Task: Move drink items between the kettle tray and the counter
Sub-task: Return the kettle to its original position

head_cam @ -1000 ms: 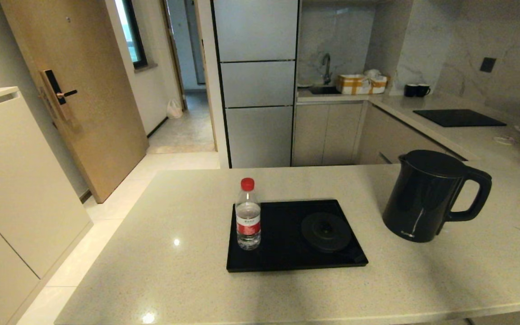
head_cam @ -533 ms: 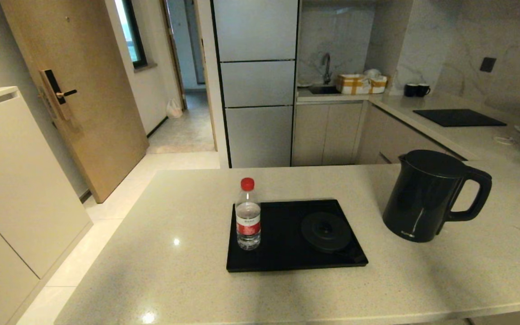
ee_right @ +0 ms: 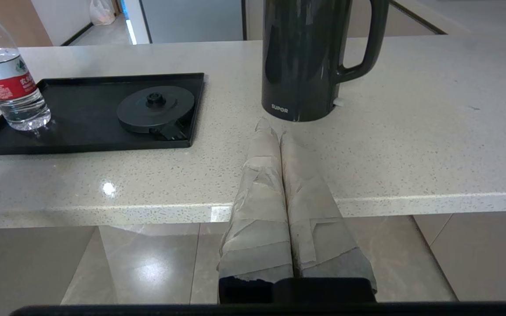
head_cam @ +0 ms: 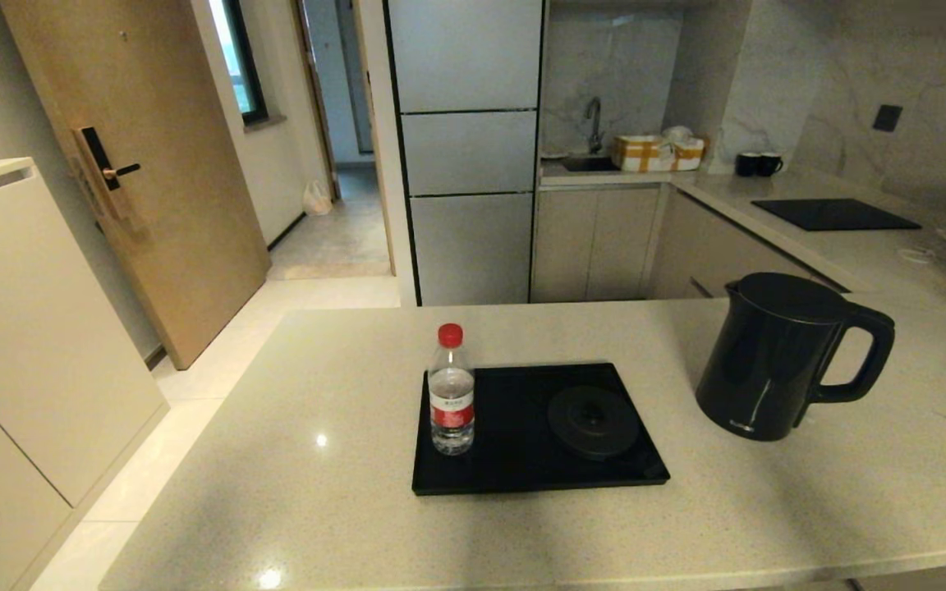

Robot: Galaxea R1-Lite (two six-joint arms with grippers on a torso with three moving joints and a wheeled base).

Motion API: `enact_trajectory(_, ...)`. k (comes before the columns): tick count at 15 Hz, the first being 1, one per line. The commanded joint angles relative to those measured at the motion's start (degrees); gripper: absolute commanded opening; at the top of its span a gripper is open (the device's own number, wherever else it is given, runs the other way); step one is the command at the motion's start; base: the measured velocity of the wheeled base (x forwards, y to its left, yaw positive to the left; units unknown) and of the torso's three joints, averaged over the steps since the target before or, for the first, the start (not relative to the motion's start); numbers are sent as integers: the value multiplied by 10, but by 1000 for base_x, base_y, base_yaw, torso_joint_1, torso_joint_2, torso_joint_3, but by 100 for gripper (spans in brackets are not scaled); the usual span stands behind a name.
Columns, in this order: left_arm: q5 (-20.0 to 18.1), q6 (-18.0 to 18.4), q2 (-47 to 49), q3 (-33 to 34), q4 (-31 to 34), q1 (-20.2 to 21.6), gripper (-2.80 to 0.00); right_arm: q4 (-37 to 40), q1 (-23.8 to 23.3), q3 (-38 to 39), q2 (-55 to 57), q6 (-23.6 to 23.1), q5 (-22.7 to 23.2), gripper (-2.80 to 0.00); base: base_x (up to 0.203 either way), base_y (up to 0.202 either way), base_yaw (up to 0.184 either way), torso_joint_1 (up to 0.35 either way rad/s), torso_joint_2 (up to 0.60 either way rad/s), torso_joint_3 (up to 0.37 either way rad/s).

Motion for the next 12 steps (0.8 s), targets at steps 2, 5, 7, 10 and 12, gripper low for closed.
enact_trajectory(2,4,-9,1,3,-6,0,-280,0,0,1,1,0,0,-280,0,0,0,0,0,0)
enact_trajectory(5,4,-9,1,3,-6,0,-280,0,0,1,1,0,0,-280,0,0,0,0,0,0)
enact_trajectory(7,4,-9,1,3,-6,0,-280,0,0,1,1,0,0,-280,0,0,0,0,0,0)
enact_trajectory(10,4,-9,1,3,-6,0,-280,2,0,1,1,-4,1,-280,0,0,0,0,0,0)
enact_trajectory(12,4,-9,1,3,-6,0,-280,1,0,1,1,-6,4,-280,0,0,0,0,0,0)
